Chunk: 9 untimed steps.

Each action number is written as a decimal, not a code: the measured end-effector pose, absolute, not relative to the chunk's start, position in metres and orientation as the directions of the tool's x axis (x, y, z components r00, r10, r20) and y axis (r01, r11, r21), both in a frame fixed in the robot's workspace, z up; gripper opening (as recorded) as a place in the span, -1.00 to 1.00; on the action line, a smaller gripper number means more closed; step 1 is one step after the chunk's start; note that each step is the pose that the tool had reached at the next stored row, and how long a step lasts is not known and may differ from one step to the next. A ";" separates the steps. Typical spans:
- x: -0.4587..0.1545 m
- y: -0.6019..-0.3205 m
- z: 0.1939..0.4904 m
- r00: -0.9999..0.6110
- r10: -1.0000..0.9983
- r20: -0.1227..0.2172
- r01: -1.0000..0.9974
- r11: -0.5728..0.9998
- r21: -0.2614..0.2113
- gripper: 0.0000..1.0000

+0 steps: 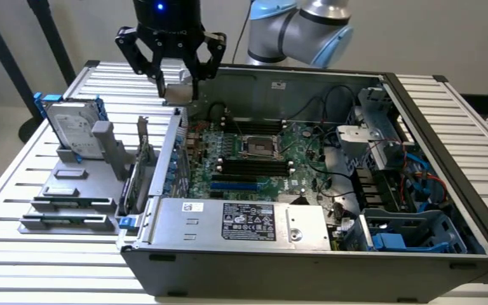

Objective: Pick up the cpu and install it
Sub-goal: 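Pick up the cpu and move it towards the insertion slot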

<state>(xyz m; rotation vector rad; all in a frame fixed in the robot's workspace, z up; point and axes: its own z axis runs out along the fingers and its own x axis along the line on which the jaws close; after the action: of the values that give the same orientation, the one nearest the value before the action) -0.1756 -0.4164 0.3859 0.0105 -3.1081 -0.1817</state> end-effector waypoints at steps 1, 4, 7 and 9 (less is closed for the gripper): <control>-0.171 -0.415 0.386 -1.000 -0.008 0.028 -0.005 0.993 0.117 0.10; -0.158 -0.409 0.383 -1.000 -0.008 0.028 -0.005 0.993 0.117 0.10; -0.146 -0.402 0.378 -1.000 -0.008 0.028 -0.005 0.993 0.117 0.10; -0.139 -0.397 0.375 -1.000 -0.008 0.028 -0.005 0.993 0.117 0.10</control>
<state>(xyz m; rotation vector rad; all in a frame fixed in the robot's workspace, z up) -0.1388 -0.3966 0.3747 0.0104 -3.1081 -0.1818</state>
